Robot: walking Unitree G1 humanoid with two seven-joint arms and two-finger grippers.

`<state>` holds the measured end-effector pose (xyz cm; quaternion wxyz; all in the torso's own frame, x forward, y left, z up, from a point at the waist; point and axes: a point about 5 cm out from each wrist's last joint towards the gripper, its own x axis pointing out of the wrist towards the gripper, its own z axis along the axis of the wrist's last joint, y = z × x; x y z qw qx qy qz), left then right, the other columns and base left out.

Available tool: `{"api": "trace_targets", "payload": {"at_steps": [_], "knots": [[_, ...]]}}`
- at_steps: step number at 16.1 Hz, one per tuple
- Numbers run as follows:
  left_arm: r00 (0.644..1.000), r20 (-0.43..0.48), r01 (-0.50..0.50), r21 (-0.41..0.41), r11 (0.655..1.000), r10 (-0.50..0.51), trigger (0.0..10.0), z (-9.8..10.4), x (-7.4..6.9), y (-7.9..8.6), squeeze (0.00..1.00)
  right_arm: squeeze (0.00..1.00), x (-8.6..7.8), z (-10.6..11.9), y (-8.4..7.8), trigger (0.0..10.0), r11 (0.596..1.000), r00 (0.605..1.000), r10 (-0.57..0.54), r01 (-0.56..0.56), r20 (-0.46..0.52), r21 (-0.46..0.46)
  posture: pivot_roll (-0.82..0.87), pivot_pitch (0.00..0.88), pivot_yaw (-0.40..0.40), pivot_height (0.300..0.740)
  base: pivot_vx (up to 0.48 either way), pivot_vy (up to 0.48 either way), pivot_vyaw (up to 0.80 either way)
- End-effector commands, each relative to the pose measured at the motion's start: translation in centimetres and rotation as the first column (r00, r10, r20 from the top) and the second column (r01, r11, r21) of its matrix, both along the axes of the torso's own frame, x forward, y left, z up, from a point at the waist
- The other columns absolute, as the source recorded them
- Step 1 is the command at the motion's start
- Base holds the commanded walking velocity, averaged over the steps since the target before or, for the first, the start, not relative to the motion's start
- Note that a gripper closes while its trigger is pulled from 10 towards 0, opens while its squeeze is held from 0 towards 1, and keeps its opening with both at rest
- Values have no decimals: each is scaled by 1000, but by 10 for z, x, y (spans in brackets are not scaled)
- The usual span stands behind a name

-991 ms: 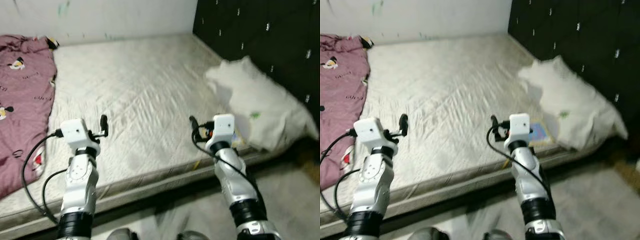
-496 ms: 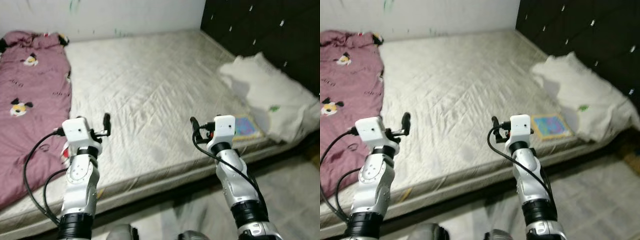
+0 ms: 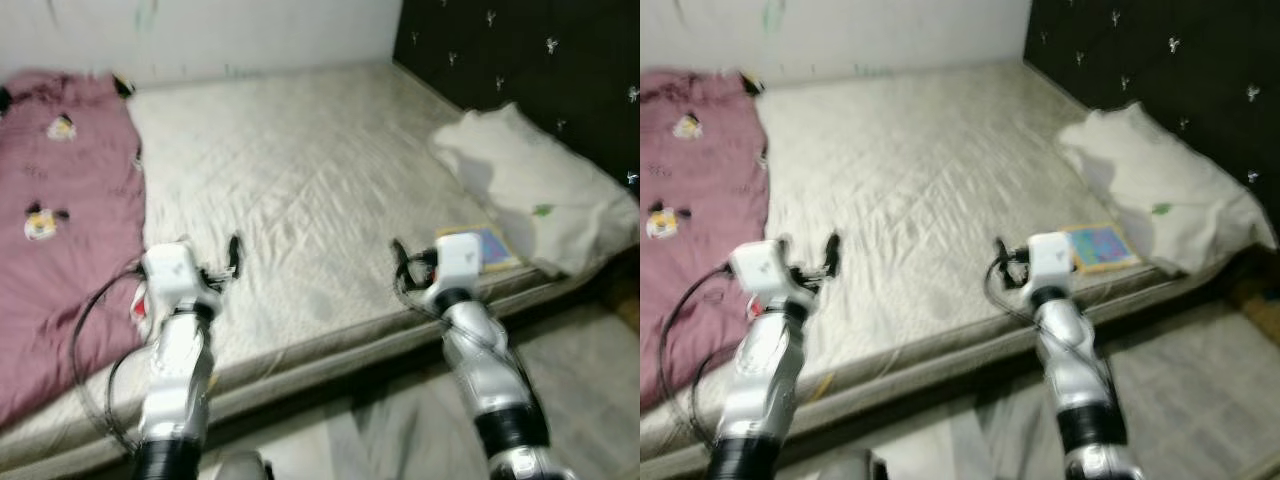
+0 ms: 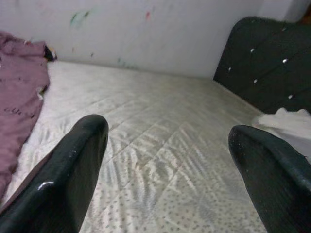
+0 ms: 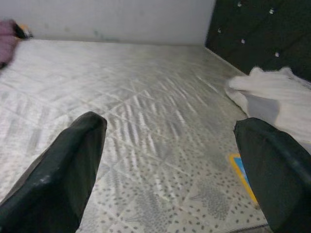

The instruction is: Clean up the room

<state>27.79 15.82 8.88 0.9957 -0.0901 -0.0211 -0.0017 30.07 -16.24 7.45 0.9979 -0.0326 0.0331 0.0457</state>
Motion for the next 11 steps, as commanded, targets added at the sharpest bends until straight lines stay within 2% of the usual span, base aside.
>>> {"api": "trace_targets", "payload": {"at_steps": [1, 5, 7, 9, 11], "knots": [[1000, 4, -11, 7, 1000, 11, 10000, 2, 1, 4, 0, 0, 3, 6, 3, 10000, 1000, 1000, 11, -12, 22, 5, 7, 0, -10, 740, 375, 0, 0], [1000, 4, -13, 7, 1000, 13, 10000, 3, 0, 4, 0, 0, 4, 7, 3, 10000, 1000, 1000, 10, -10, 22, 4, 7, 0, -7, 740, 378, 0, 0], [998, -20, -60, 26, 998, 61, 10000, 1, 3, 5, 0, 0, 4, 6, 4, 10000, 1000, 1000, 9, -9, 21, 8, 10, 0, -5, 740, 0, 0, 0], [998, -20, -52, 34, 998, 53, 10000, 0, 3, 3, 0, 0, 4, 7, 6, 10000, 1000, 999, 23, -23, 30, -9, 10, 0, -3, 740, 0, 0, 0], [998, -26, -51, 27, 998, 51, 10000, 0, 3, 3, 0, 0, 4, 7, 6, 10000, 1000, 999, 23, -23, 29, -13, 11, 0, -3, 740, 0, 0, 788]]}}
